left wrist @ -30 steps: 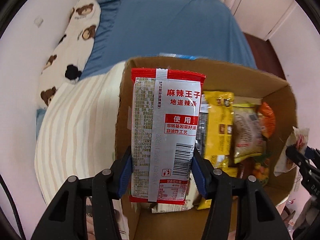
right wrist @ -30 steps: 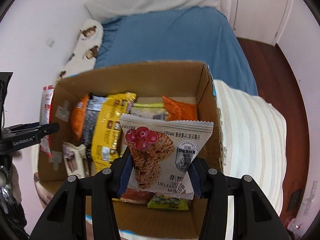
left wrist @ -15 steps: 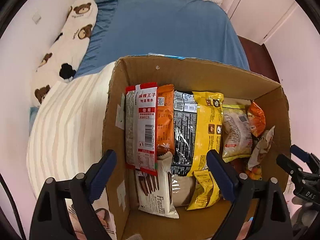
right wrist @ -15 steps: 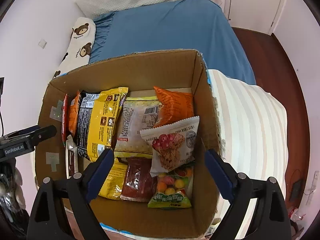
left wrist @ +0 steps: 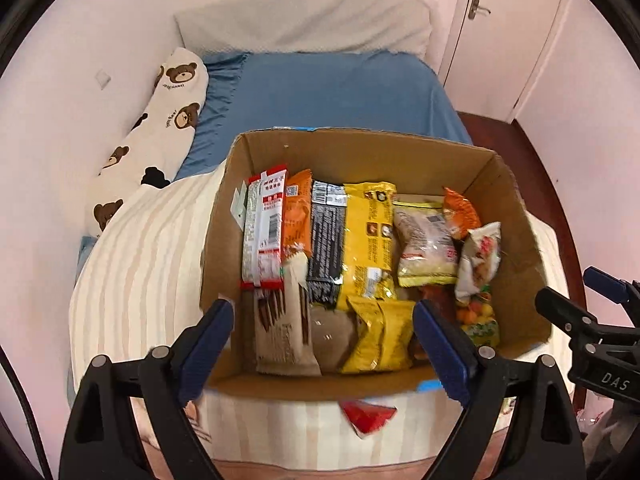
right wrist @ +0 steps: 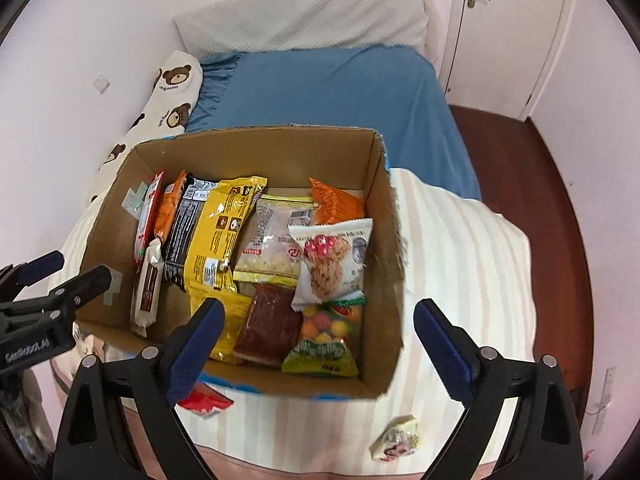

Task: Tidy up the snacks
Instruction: 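Carry both packs into the box and open both tools, then grasp the red triangle packet with the left tool while the right tool grasps the clear wrapped candy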

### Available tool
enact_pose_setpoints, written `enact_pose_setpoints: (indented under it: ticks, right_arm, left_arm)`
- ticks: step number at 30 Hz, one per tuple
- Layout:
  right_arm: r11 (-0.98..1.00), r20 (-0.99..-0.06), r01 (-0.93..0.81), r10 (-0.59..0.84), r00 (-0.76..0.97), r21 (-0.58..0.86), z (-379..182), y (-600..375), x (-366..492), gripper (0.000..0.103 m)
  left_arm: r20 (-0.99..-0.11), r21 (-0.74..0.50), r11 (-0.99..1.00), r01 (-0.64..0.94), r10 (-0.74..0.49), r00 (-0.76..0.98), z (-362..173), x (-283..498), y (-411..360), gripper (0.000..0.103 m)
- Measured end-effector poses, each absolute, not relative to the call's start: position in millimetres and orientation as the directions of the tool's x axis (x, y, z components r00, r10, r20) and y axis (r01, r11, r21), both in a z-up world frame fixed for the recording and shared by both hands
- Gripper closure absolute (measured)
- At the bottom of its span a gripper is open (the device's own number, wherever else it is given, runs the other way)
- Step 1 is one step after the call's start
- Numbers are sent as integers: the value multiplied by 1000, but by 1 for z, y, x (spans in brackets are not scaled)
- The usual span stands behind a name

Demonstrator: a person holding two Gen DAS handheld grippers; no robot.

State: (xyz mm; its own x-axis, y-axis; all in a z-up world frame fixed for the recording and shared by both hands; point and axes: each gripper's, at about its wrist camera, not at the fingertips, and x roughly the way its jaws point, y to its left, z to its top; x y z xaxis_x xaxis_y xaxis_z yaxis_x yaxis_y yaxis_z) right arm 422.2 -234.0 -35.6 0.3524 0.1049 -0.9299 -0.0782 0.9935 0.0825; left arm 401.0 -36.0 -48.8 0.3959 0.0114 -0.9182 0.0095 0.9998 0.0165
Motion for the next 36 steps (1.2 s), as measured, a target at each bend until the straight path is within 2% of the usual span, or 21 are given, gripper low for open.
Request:
enact_pose_setpoints:
  ticks: [11, 19, 24, 25, 26, 31, 36]
  right_arm:
    - [994, -876, -76, 105, 470, 78, 16, -244, 356, 5]
    - [997, -820, -59, 80, 567, 56, 49, -246, 310, 1]
    - [996, -815, -47, 92, 572, 80, 52, -251, 295, 1]
    - [995, -812, -43, 101, 574, 93, 52, -254, 292, 1]
    - [994, -812, -41, 107, 574, 102, 52, -257, 291, 1]
    - [985, -834, 21, 133, 535, 171, 32, -290, 286, 1]
    - [966, -899, 131, 151, 410, 222, -33, -337, 291, 1]
  left_arm:
    - [-872, -28, 999, -15, -17, 490, -7, 339, -46, 11]
    - [-823, 26, 1000, -5, 24, 567, 18, 298, -57, 11]
    - [-812, 19, 1000, -11, 22, 583, 21, 284, -61, 11]
    - [-818, 6, 1000, -10, 10, 575, 19, 283, -61, 4]
    - [-823, 0, 1000, -10, 5, 568, 17, 282, -61, 0]
    - [-859, -8, 1000, -24, 5, 511, -11, 282, -60, 0]
    - [-904, 15, 998, -53, 37, 426, -59, 284, -62, 0]
